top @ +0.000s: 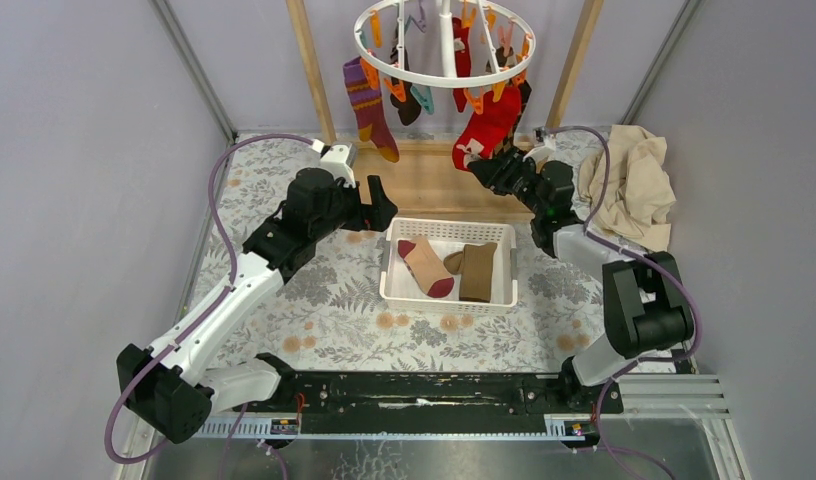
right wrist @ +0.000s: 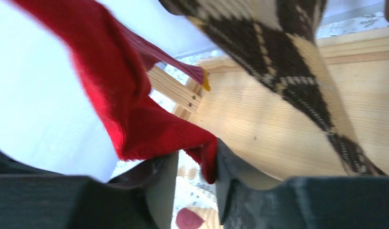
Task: Remove the socks clipped to the hanger
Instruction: Remove the sock from the hanger.
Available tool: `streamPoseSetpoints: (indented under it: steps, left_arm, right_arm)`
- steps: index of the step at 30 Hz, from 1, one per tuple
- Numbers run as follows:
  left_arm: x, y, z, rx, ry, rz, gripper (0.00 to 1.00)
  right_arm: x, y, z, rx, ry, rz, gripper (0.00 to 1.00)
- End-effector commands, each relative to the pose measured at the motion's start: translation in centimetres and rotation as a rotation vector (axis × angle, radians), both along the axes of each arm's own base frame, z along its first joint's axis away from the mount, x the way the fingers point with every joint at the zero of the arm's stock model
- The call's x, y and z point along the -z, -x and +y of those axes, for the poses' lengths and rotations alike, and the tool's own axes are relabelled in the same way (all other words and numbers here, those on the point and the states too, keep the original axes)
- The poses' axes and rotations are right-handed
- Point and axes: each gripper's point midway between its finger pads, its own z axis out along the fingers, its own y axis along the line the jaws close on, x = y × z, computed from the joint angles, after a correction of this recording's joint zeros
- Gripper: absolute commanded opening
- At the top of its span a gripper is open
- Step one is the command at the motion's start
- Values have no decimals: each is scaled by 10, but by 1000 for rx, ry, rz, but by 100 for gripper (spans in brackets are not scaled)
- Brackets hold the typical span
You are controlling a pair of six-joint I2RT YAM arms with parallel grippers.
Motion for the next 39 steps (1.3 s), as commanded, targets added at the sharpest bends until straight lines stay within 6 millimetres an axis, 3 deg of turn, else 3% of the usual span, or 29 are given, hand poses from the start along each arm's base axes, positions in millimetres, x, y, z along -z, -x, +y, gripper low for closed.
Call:
streamPoseSetpoints:
  steps: [1, 4, 9, 22, 30, 39]
  left_arm:
    - [-16, -2, -10, 38, 35, -51, 99]
    - [-22, 1, -13, 52, 56, -52, 99]
    - [-30, 7, -22, 78, 82, -55, 99]
    - [-63, 18, -75, 211, 245, -129, 99]
    - [-97, 18, -104, 278, 285, -201, 99]
    - [-92, 5, -137, 314, 357, -211, 99]
  right_arm:
    - [-56, 22, -1, -38, -25, -155, 29]
    - [-58, 35, -4, -40, 4, -146, 12]
    - [-62, 60, -11, -46, 59, -146, 7]
    - [-87, 135, 7, -280, 2, -132, 6]
    - [-91, 166, 6, -332, -18, -78, 7]
    - [-103, 181, 9, -377, -52, -76, 7]
